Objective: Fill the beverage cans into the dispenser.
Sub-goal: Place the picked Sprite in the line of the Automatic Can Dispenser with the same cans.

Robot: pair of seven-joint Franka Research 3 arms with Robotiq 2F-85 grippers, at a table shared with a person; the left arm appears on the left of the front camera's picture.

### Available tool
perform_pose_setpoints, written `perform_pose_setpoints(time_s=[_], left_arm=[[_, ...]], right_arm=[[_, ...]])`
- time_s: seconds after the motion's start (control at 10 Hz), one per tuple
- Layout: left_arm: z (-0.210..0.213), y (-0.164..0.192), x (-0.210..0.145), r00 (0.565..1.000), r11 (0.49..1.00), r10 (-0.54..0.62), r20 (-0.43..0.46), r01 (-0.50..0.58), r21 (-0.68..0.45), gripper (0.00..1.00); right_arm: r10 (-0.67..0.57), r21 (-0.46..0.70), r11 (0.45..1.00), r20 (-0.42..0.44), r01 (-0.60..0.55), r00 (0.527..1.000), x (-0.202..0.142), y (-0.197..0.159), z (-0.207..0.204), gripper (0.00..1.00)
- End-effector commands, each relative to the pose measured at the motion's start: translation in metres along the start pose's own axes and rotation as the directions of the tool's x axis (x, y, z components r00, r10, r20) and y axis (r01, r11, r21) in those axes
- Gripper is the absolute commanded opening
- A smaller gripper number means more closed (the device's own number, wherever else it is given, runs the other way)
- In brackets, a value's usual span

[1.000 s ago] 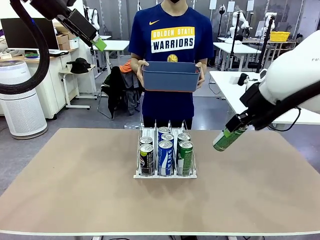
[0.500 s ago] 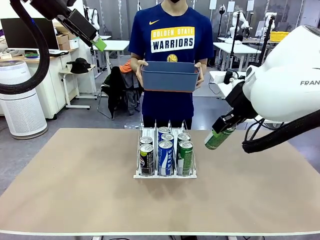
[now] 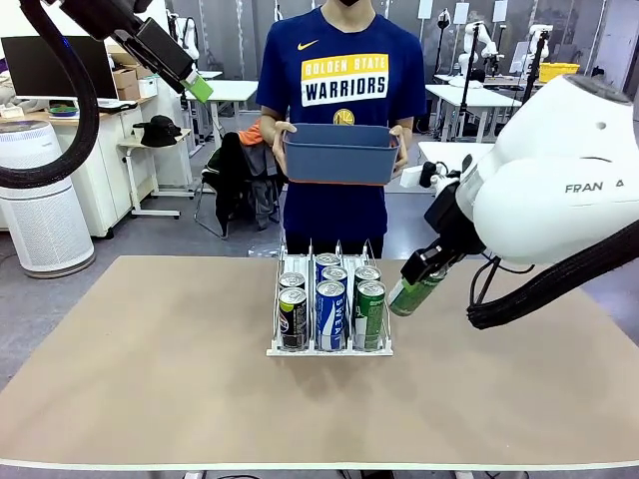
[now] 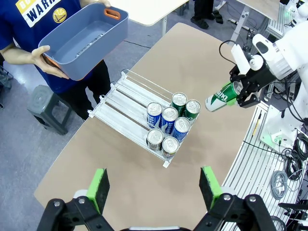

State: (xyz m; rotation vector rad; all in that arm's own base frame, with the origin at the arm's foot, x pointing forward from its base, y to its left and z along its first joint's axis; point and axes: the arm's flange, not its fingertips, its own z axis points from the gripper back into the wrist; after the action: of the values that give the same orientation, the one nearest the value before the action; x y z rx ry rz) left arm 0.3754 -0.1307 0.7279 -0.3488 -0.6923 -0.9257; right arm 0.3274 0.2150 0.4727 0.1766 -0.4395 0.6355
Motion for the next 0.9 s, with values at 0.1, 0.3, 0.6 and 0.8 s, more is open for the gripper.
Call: perform_pose_setpoints(time_s=[0.1, 0.3, 0.6, 0.8], left_arm=[[-0.001, -0.002, -0.004, 1.0, 1.0, 0.017, 0.003, -0.017, -0.012, 1.0], [-0.001, -0.002, -0.004, 1.0, 1.0, 0.017, 0.003, -0.017, -0.012, 1.0], [-0.001, -0.002, -0.004, 1.0, 1.0, 0.017, 0.003, -0.017, -0.012, 1.0], [-0.001, -0.002, -0.004, 1.0, 1.0, 0.017, 0.003, -0.017, -0.012, 1.0]], right_arm=[[-0.013, 0.106, 0.994, 0.004, 0.013, 1.0, -0.046, 0.001, -0.027, 0.58], [-0.013, 0.122, 0.992, 0.006, 0.012, 1.0, -0.046, 0.004, -0.039, 0.58], [-0.031, 0.133, 0.991, 0.031, 0.026, 0.999, -0.042, 0.007, -0.054, 0.58], [-0.019, 0.119, 0.993, 0.069, 0.011, 0.997, -0.034, 0.0, -0.068, 0.58]])
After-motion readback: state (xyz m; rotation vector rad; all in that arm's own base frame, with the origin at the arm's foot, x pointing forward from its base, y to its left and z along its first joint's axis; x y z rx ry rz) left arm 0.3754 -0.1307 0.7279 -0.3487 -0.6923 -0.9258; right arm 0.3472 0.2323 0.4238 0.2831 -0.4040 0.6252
